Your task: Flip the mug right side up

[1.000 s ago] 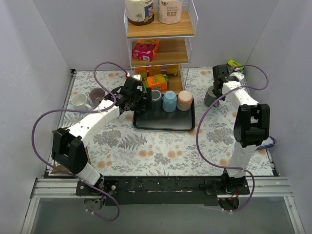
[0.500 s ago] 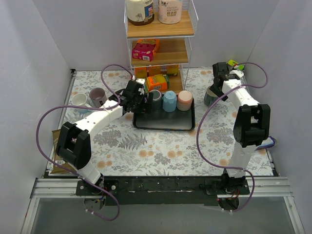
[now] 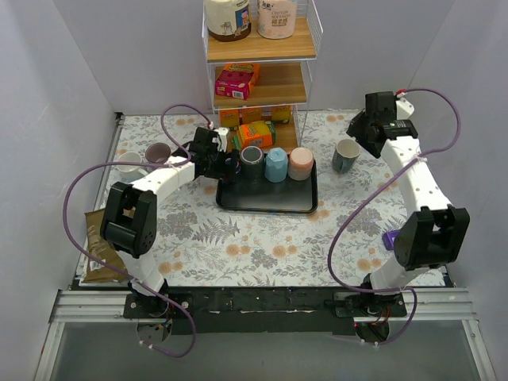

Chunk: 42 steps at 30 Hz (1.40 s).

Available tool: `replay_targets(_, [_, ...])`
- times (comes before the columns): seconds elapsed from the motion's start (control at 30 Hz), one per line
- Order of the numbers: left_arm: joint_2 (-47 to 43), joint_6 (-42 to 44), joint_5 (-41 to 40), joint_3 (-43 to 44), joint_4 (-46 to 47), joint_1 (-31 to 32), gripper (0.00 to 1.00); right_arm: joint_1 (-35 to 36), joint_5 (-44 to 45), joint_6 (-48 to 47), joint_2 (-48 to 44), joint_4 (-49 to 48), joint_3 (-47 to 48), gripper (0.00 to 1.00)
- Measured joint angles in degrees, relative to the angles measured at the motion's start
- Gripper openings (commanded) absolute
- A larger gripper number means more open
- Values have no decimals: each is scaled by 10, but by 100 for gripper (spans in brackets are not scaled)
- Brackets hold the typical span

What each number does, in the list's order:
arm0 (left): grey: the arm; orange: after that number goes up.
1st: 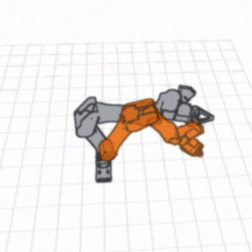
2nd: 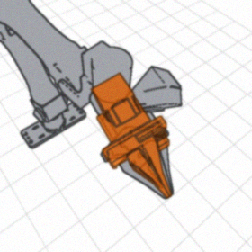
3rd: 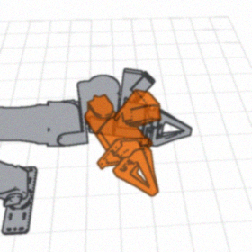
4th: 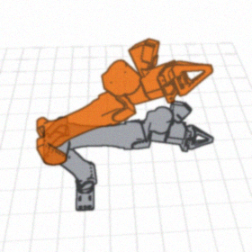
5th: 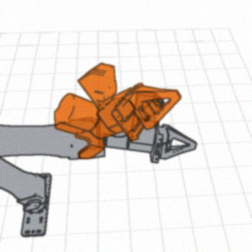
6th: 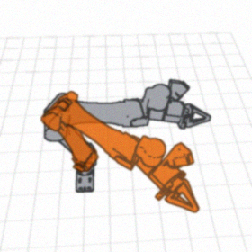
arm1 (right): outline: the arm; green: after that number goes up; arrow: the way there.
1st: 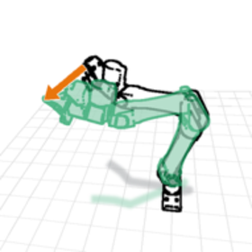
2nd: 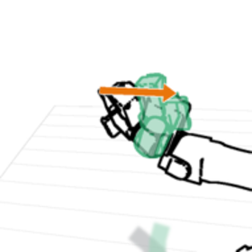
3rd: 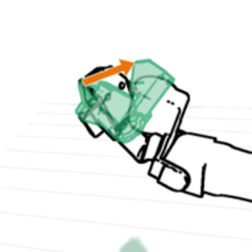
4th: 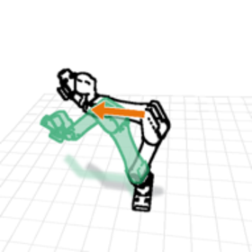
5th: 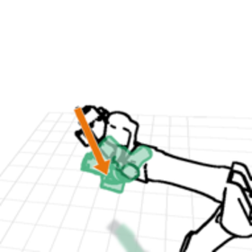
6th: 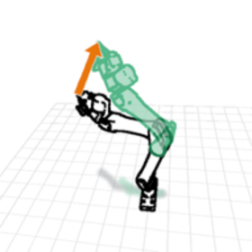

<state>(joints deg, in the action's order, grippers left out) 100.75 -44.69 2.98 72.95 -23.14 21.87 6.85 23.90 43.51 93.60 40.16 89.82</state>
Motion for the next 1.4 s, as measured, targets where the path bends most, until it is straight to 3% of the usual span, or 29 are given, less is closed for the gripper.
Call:
replay_targets(0.27, [35,25,40,9,47,7,93,0,-48,-18,-89,5,-23,73])
replay_targets(0.6, [111,22,39,59,69,7,76,0,-77,-23,-125,6,-79,72])
replay_targets(0.73, [118,19,37,59,64,7,64,0,-83,-24,-143,8,-102,71])
replay_targets(1.0, [118,16,35,60,63,7,22,0,-90,-31,-162,9,-110,71])
replay_targets(1.23, [109,2,35,59,48,8,16,0,-109,-35,-200,7,-140,72])
replay_targets(1.4, [83,-12,35,45,42,10,0,0,-129,-35,-234,7,-174,72])
